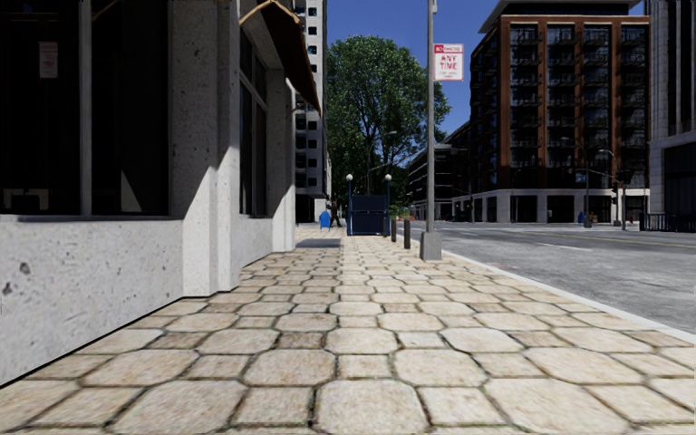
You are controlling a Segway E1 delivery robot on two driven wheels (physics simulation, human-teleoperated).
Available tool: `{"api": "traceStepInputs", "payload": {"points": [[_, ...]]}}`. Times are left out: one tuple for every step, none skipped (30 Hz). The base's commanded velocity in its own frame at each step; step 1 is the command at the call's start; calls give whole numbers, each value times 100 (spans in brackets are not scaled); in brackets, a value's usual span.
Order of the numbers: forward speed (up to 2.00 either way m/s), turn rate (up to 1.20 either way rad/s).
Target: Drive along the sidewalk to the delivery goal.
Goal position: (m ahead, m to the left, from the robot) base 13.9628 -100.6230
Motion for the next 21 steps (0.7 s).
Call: {"api": "traceStepInputs", "payload": {"points": [[200, 0], [200, 0], [200, 0], [200, 0], [200, 0], [200, 0], [200, 0], [200, 0], [200, 0], [200, 0], [200, 0], [200, 0], [200, 0], [200, 0], [200, 0], [200, 0], [200, 0], [200, 0], [200, 0], [200, 0], [200, 0]]}}
